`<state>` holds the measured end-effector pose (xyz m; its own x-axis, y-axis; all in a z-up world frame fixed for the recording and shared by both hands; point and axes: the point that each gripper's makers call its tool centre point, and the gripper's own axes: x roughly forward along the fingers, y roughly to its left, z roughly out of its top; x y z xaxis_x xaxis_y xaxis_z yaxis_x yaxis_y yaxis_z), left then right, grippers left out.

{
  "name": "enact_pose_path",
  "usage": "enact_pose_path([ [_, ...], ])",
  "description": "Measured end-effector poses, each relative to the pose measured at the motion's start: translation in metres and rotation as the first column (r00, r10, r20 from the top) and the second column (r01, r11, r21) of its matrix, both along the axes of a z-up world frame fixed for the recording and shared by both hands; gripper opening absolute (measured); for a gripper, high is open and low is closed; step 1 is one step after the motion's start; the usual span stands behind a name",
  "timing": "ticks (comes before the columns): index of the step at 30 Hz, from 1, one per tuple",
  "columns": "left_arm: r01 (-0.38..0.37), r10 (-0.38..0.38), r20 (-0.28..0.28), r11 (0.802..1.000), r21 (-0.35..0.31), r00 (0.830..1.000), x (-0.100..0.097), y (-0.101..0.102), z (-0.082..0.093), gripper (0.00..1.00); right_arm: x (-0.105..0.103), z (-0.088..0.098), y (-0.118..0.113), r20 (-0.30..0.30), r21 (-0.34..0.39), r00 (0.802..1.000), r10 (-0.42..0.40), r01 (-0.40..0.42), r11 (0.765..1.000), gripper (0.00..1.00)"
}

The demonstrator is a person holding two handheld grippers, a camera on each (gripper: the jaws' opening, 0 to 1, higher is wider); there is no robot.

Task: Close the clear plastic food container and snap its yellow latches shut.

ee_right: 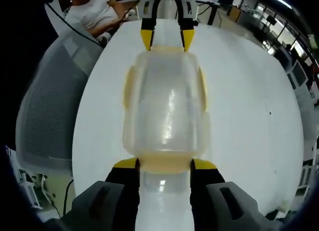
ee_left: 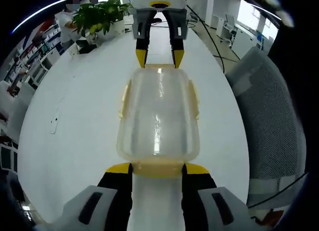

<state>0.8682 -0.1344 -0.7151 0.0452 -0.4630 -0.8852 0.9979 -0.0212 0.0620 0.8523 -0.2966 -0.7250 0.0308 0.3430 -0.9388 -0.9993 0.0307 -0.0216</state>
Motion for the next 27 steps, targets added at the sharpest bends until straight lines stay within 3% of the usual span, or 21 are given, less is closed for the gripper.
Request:
enact_pose_path([
  [27,0.011,-0.011,0.002,1.0,-0.027,1.0,0.01,-0.042,-0.002,0.32,0.007,0.003,-0.042,0.006,-0.062,1.0,-0.004,0.004,0.998,0.36],
])
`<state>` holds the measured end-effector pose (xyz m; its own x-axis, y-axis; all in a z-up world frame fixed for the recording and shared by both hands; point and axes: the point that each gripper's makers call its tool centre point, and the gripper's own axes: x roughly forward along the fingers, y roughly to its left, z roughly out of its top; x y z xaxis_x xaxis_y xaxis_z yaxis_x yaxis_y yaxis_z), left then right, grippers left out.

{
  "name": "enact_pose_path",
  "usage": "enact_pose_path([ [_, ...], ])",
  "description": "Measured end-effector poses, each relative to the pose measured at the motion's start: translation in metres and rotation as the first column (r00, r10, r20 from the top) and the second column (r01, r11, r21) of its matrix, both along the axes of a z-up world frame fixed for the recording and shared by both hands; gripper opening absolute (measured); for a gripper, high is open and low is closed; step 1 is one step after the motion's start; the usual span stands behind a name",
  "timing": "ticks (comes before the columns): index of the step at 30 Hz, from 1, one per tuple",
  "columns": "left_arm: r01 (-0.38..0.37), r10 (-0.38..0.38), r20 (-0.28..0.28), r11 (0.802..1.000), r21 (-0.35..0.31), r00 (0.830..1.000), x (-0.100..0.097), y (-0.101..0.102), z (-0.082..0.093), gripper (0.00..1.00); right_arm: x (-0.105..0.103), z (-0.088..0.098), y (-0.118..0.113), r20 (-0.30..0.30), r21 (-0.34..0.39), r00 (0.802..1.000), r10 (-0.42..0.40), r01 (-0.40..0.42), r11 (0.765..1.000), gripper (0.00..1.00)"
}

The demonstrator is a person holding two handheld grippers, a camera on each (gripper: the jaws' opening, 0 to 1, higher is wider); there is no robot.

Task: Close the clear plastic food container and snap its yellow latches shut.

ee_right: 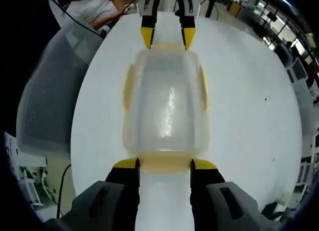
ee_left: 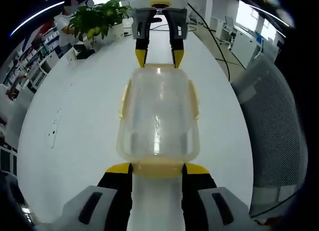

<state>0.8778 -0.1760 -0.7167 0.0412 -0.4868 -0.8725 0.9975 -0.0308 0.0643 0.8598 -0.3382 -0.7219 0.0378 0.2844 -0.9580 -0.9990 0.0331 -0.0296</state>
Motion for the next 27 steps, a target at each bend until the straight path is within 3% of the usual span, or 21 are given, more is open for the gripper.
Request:
enact_pose_path([
  [27,-0.002,0.002,-0.005,0.999,-0.034,1.0,0.005,-0.035,-0.004,0.33,0.005,-0.002,-0.036,0.01,-0.053,1.0,-0.008,0.009,0.999,0.37],
])
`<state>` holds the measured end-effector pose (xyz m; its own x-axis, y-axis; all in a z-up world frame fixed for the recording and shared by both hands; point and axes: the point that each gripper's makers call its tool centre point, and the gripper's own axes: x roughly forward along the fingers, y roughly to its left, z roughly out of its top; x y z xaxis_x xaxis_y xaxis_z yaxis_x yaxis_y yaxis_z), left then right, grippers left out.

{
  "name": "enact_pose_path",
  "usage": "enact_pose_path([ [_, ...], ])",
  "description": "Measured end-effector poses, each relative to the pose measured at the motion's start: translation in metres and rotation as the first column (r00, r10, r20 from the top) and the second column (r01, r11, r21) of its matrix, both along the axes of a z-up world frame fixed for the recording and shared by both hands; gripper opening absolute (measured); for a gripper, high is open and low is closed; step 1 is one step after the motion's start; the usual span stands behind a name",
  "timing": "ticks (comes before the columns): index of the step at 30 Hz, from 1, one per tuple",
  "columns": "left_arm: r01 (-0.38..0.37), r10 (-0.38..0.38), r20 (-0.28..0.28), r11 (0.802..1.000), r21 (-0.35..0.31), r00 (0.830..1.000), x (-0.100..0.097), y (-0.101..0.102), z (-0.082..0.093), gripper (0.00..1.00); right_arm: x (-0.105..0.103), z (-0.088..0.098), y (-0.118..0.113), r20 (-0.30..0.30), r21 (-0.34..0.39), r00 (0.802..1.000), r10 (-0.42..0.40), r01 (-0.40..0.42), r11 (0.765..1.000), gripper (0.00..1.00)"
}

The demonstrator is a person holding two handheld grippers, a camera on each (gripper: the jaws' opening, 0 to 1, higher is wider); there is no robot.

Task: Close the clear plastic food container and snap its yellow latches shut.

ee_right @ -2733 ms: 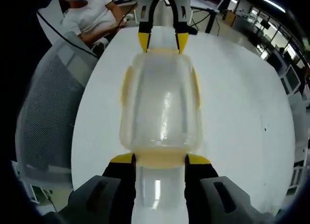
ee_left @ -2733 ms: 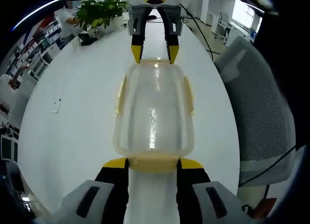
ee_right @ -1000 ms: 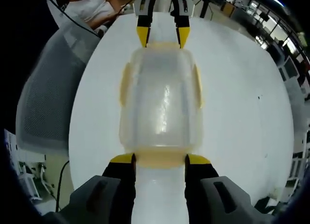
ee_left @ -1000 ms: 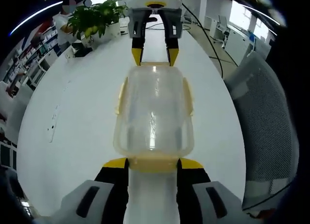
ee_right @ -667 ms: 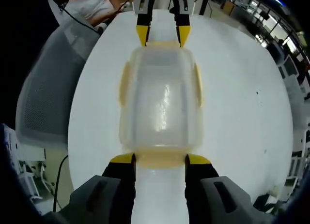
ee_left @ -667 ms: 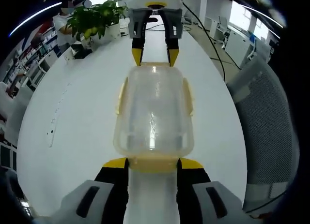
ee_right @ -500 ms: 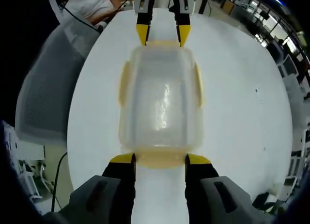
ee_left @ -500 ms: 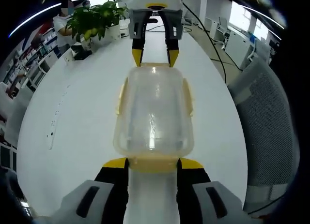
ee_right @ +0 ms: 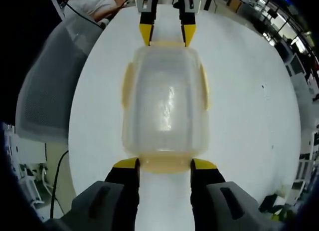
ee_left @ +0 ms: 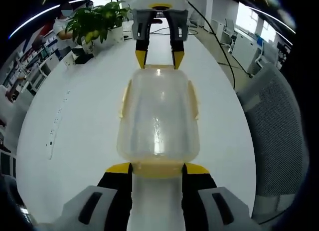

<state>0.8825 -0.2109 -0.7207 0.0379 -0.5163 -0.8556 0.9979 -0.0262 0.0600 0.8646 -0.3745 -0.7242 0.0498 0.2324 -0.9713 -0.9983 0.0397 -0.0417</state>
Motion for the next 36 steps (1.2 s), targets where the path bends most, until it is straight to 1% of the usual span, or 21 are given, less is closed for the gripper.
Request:
enact_pose_path([
  [6,0.004,-0.004,-0.003,1.0,0.0,1.0,-0.0014,-0.0051,-0.0014,0.33,-0.0011,-0.0022,-0.0049,0.004,-0.014,1.0,-0.003,0.003,1.0,0.37],
  [14,0.01,-0.01,-0.007,1.0,0.008,1.0,-0.0052,-0.0058,-0.0041,0.33,-0.0039,-0.0054,-0.0059,0.005,-0.027,1.0,0.004,-0.004,1.0,0.37],
  [22,0.005,-0.005,-0.004,1.0,0.0,1.0,-0.0059,-0.0069,-0.0055,0.34,-0.0035,-0.0064,-0.0073,0.014,-0.032,1.0,-0.004,0.004,0.999,0.37],
  [29,0.008,-0.008,0.001,1.0,-0.005,1.0,-0.0057,-0.0068,-0.0051,0.34,-0.0028,-0.0063,-0.0073,0.027,-0.026,0.999,-0.031,0.032,0.999,0.38],
  [31,0.004,-0.004,-0.002,1.0,-0.008,1.0,-0.006,-0.0063,-0.0034,0.34,-0.002,-0.0046,-0.0071,0.032,-0.015,0.998,-0.057,0.057,0.998,0.38],
  [36,-0.028,0.028,-0.007,0.999,-0.017,1.0,-0.0042,-0.0046,0.0025,0.35,-0.0014,0.002,-0.0077,0.044,-0.004,0.996,-0.077,0.077,0.997,0.4],
])
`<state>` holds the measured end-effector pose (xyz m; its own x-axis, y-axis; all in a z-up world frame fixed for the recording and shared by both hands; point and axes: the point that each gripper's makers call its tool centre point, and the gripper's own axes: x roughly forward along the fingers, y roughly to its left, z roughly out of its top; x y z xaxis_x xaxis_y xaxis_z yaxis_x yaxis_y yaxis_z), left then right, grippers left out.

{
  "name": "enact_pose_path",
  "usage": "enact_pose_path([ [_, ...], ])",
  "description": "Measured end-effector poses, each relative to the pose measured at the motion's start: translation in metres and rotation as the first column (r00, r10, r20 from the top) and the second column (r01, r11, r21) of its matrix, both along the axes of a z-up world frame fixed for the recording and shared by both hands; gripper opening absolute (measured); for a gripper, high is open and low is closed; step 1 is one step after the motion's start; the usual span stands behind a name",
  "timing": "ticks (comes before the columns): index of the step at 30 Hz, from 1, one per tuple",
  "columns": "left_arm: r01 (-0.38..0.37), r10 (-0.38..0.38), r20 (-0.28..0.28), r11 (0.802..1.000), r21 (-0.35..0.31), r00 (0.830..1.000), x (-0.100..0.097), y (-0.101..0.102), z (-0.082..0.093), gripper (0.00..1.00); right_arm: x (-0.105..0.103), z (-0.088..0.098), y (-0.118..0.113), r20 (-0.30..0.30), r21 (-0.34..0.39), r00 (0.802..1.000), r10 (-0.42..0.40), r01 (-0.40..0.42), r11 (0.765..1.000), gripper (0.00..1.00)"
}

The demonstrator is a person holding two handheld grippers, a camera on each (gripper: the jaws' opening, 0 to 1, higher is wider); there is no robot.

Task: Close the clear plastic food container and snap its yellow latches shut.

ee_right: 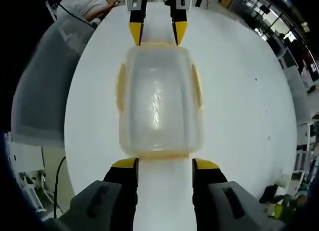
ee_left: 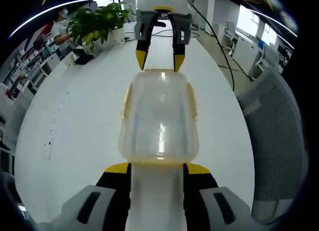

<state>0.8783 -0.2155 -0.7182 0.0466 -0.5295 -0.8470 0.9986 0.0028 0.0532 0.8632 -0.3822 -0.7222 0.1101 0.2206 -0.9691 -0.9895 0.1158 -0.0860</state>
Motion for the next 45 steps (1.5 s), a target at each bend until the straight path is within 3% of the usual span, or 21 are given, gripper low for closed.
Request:
enact_pose_path([
  [6,-0.051,0.051,0.0,0.999,-0.004,0.999,0.001,0.003,0.007,0.35,-0.001,0.008,0.003,0.002,0.056,0.997,-0.076,0.076,0.995,0.41],
  [14,-0.193,0.192,-0.029,0.98,-0.05,0.981,0.003,0.004,0.013,0.35,-0.004,0.016,0.009,-0.02,0.14,0.98,-0.198,0.199,0.97,0.39],
  [18,-0.262,0.258,-0.052,0.962,-0.074,0.965,0.003,0.005,0.014,0.35,-0.005,0.017,0.011,-0.027,0.161,0.97,-0.243,0.244,0.956,0.38],
  [22,-0.365,0.354,-0.105,0.925,-0.11,0.929,0.002,0.002,0.013,0.35,-0.004,0.017,0.01,-0.039,0.194,0.944,-0.328,0.329,0.924,0.38],
  [25,-0.4,0.386,-0.123,0.908,-0.125,0.914,0.001,0.001,0.013,0.36,-0.005,0.016,0.009,-0.034,0.197,0.937,-0.349,0.349,0.916,0.37],
  [27,-0.436,0.419,-0.138,0.89,-0.133,0.898,0.001,0.0,0.012,0.36,-0.008,0.014,0.011,-0.064,0.216,0.915,-0.398,0.402,0.89,0.38],
  [30,-0.475,0.454,-0.153,0.868,-0.146,0.878,0.001,0.0,0.011,0.36,-0.008,0.013,0.012,-0.059,0.249,0.898,-0.435,0.436,0.865,0.37],
  [31,-0.488,0.467,-0.157,0.86,-0.149,0.87,0.001,0.0,0.011,0.36,-0.008,0.012,0.013,-0.072,0.266,0.883,-0.464,0.465,0.844,0.37],
  [37,-0.531,0.505,-0.178,0.835,-0.147,0.844,-0.002,0.001,0.002,0.35,-0.006,0.009,0.015,-0.108,0.32,0.836,-0.538,0.541,0.777,0.37],
  [38,-0.555,0.521,-0.211,0.815,-0.165,0.827,-0.003,-0.003,0.004,0.35,-0.006,0.008,0.015,-0.117,0.327,0.826,-0.551,0.556,0.764,0.37],
  [45,-0.581,0.538,-0.243,0.796,-0.166,0.807,-0.004,-0.006,0.002,0.36,-0.002,0.006,0.017,-0.166,0.374,0.763,-0.625,0.635,0.676,0.37],
])
